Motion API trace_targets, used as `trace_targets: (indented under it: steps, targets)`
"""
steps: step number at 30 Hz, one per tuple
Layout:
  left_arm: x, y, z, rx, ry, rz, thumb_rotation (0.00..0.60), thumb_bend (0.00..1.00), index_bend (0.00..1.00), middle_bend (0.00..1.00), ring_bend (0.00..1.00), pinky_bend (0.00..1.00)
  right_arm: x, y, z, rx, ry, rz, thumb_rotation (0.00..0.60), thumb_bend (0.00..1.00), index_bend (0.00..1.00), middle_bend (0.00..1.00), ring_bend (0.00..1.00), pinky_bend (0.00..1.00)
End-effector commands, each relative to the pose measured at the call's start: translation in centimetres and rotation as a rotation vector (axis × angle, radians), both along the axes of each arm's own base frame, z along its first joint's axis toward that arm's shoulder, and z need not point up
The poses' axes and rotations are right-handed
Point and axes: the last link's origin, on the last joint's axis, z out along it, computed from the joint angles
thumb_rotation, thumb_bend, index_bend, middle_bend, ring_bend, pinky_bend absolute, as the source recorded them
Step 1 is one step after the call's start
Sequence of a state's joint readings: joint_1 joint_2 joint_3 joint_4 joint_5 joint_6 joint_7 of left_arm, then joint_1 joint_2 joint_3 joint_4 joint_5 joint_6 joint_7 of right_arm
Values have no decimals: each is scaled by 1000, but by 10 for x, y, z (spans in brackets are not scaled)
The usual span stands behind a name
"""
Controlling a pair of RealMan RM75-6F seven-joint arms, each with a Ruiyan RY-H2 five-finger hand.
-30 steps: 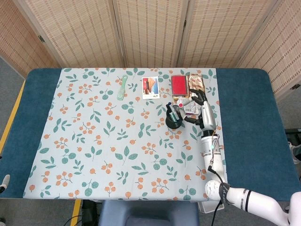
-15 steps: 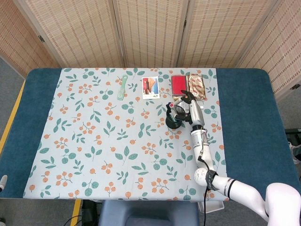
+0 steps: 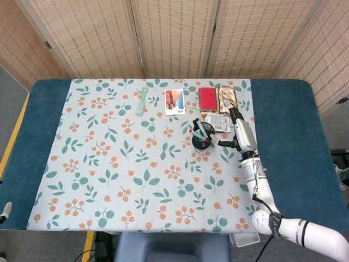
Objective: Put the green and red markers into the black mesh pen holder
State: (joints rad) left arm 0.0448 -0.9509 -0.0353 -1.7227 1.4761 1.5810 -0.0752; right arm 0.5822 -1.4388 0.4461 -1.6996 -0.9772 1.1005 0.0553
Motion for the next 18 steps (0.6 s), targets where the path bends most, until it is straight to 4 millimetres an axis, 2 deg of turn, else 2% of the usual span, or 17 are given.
trace_targets:
  steps: [1,5,8,12,18]
  targets:
    - [2,1,-5,-13,9,-6,600,399,0,299,149,289,-44,75,55,-63,324,67,600,251,0,0,0,0]
    - [5,0,-11,-26,21,-13,600,399,0,299,149,289,-89,125,70,-85,632,67,600,251,0,0,0,0]
    - [8,-1,-13,-30,26,-20,600,399,0,299,149,289,-116,151,69,-136,769,35,600,251,0,0,0,0]
    - [10,-2,-14,-30,30,-29,600,399,0,299,149,289,-144,167,65,-208,905,-10,600,258,0,0,0,0]
    - [11,-4,-17,-36,46,-36,600,399,0,299,149,289,-165,177,64,-245,891,-77,600,272,0,0,0,0]
